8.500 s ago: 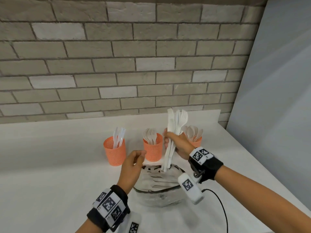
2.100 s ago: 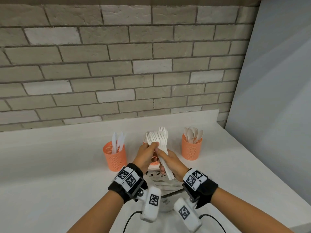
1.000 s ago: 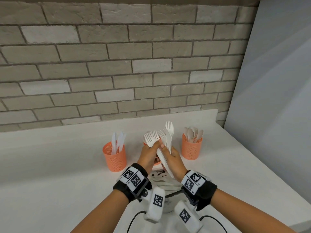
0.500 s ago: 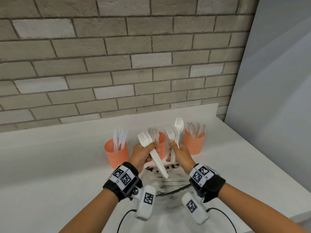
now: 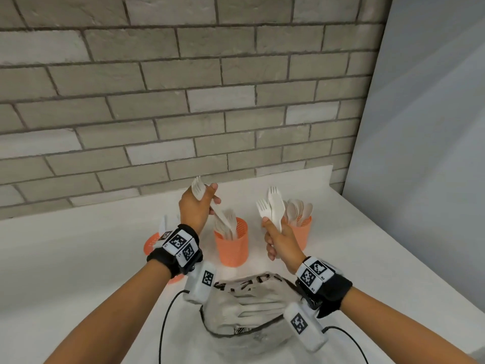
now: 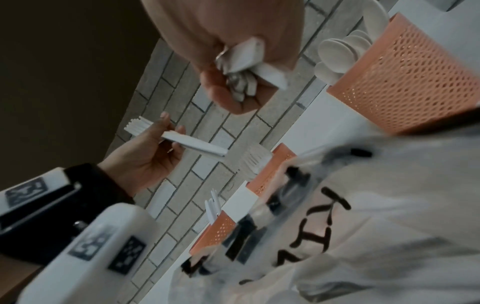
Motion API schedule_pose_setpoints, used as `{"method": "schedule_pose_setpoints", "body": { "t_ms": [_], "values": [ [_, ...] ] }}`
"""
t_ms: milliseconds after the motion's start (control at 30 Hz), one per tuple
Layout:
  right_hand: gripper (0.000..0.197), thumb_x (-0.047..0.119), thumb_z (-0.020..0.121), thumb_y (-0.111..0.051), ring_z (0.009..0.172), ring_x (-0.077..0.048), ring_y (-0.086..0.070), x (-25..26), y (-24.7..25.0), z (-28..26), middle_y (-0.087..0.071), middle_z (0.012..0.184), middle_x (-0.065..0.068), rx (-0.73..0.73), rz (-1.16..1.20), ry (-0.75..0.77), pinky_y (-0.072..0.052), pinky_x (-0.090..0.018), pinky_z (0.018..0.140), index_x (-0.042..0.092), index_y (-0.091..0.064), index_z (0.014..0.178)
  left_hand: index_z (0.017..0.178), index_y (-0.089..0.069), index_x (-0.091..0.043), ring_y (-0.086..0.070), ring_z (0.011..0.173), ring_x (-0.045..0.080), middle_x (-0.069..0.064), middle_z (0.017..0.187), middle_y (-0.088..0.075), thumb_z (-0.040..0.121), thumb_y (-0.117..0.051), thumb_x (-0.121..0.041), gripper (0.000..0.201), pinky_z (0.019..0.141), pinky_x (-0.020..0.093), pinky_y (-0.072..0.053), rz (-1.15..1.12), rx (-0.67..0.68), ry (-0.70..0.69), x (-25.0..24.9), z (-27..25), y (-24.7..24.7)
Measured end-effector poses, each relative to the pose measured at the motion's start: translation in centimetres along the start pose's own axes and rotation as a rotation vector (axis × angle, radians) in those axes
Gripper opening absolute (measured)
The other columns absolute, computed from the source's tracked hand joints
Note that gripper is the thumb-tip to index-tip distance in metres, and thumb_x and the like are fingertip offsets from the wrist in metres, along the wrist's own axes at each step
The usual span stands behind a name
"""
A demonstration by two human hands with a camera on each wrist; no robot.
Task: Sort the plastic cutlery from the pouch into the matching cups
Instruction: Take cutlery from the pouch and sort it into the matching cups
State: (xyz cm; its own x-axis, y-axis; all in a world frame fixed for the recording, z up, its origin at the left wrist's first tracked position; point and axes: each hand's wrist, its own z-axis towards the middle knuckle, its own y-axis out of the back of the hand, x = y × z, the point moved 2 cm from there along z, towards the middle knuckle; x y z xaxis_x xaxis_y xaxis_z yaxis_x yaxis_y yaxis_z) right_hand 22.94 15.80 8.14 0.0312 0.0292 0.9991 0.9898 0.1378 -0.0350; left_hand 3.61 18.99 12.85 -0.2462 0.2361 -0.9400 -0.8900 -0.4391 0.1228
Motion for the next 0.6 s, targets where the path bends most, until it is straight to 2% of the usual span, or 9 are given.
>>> {"method": "schedule_pose_setpoints", "body": {
  "t_ms": [67, 133, 200, 267, 433, 533, 600],
  "values": [
    [0.012, 0.029, 0.096, -0.047, 0.032, -0.005, -0.030, 0.2, 0.5, 0.6, -0.033, 0.054, 0.001, 0.023, -0.007, -0.002, -0.028, -0.017, 0.034, 0.025, -0.046, 0.086, 0.077, -0.061, -0.010, -0.059, 0.055, 0.017, -0.001, 0.066, -0.065, 0.089, -0.059, -0.028, 0.022, 0.054, 0.026, -0.051, 0.090, 0.036, -0.031, 0.5, 0.7, -1.1],
    [0.013, 0.029, 0.095, -0.051, 0.031, -0.004, -0.030, 0.2, 1.0, 1.3, -0.033, 0.052, 0.001, 0.030, -0.015, -0.013, -0.027, -0.017, 0.034, 0.023, -0.046, 0.084, 0.074, -0.057, -0.007, -0.058, 0.059, 0.024, 0.003, 0.066, -0.063, 0.088, -0.061, -0.031, 0.029, 0.063, 0.035, -0.050, 0.181, 0.068, -0.036, 1.4, 1.2, -2.1],
    [0.016, 0.028, 0.094, -0.052, 0.030, -0.004, -0.031, 0.1, 1.4, 2.2, -0.035, 0.050, 0.002, 0.025, -0.018, -0.024, -0.028, -0.017, 0.033, 0.022, -0.045, 0.081, 0.072, -0.054, -0.002, -0.059, 0.065, 0.027, 0.012, 0.069, -0.062, 0.086, -0.064, -0.032, 0.035, 0.068, 0.038, -0.049, 0.248, 0.086, -0.030, 2.6, 1.4, -3.0],
    [0.017, 0.027, 0.095, -0.052, 0.030, -0.004, -0.032, -0.2, 1.9, 3.0, -0.036, 0.050, 0.001, 0.023, -0.019, -0.035, -0.028, -0.017, 0.034, 0.022, -0.046, 0.080, 0.074, -0.056, -0.001, -0.061, 0.070, 0.031, 0.016, 0.074, -0.065, 0.083, -0.068, -0.030, 0.033, 0.071, 0.040, -0.050, 0.294, 0.117, -0.019, 3.8, 1.4, -3.7],
    [0.010, 0.027, 0.096, -0.049, 0.030, -0.005, -0.032, -1.0, 2.4, 4.6, -0.034, 0.051, 0.000, 0.054, -0.027, -0.049, -0.030, -0.018, 0.033, 0.020, -0.048, 0.088, 0.090, -0.052, -0.020, -0.061, 0.080, 0.025, -0.004, 0.086, -0.056, 0.085, -0.063, -0.025, 0.013, 0.068, 0.033, -0.051, 0.647, 0.250, -0.019, 6.6, 0.4, -4.8],
    [0.008, 0.026, 0.096, -0.048, 0.029, -0.005, -0.033, -1.3, 2.3, 5.1, -0.034, 0.052, -0.001, 0.090, -0.038, -0.040, -0.032, -0.018, 0.034, 0.023, -0.048, 0.089, 0.099, -0.055, -0.015, -0.056, 0.096, 0.024, 0.003, 0.100, -0.057, 0.091, -0.054, -0.025, 0.013, 0.070, 0.030, -0.042, 0.861, 0.292, -0.158, 7.5, 0.0, -5.5],
    [0.012, 0.026, 0.097, -0.048, 0.030, -0.006, -0.033, -1.4, 2.2, 5.1, -0.034, 0.052, -0.001, 0.111, -0.042, -0.043, -0.033, -0.019, 0.035, 0.023, -0.046, 0.085, 0.099, -0.060, -0.009, -0.055, 0.097, 0.026, 0.008, 0.100, -0.058, 0.092, -0.051, -0.027, 0.022, 0.068, 0.030, -0.039, 0.959, 0.301, -0.235, 7.2, -0.1, -6.0]
  ]
}}
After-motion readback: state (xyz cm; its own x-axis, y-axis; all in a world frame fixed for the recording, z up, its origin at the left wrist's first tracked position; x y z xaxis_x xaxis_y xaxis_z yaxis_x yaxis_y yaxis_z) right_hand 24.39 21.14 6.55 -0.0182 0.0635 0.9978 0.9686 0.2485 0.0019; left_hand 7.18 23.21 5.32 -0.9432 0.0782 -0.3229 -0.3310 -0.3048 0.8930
